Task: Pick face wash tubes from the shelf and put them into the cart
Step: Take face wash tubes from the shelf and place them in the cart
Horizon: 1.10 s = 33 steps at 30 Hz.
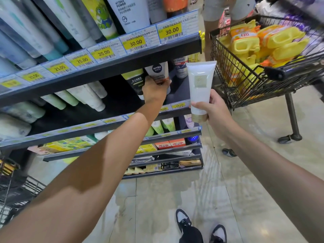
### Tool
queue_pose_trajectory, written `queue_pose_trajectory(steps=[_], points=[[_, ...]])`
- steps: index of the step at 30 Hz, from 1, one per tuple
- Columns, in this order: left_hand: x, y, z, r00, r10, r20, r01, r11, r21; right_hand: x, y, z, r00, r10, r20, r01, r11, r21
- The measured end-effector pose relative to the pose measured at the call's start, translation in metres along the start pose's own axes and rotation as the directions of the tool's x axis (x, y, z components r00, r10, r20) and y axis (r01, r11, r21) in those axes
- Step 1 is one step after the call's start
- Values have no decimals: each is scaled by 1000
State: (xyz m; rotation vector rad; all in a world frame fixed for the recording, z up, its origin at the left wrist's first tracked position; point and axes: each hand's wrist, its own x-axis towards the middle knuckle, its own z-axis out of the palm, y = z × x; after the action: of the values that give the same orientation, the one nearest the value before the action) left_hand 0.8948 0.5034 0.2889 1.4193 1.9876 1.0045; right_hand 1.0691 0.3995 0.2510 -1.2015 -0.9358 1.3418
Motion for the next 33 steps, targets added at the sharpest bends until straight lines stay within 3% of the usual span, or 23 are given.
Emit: queue_pose_trajectory(steps=[8, 13, 18, 25, 29, 33], points=[[-19, 1, -16, 993, 4, 115, -17, 994, 111, -12, -16, 0, 999, 1, -37, -2, 999, -39], [-48, -13, -39, 966, 87, 242, -140, 967, 211, -29, -37, -4, 999, -20, -43, 20, 1000, -3], [-78, -10, -74, 930, 47, 363, -187, 914, 361, -61, -57, -5, 999, 16, -34, -15, 999, 32], [-128, 1, -150, 949, 68, 308, -182, 916, 357, -128, -82, 6, 997, 53, 58, -53, 999, 4], [-138, 4, -200, 944, 194, 265, -286, 882, 375, -143, -120, 32, 993, -17, 115, 20, 1000, -24], [-136, 11, -254, 955, 262, 140, -295, 893, 339, -145, -155, 62, 982, -67, 179, 74, 997, -38]])
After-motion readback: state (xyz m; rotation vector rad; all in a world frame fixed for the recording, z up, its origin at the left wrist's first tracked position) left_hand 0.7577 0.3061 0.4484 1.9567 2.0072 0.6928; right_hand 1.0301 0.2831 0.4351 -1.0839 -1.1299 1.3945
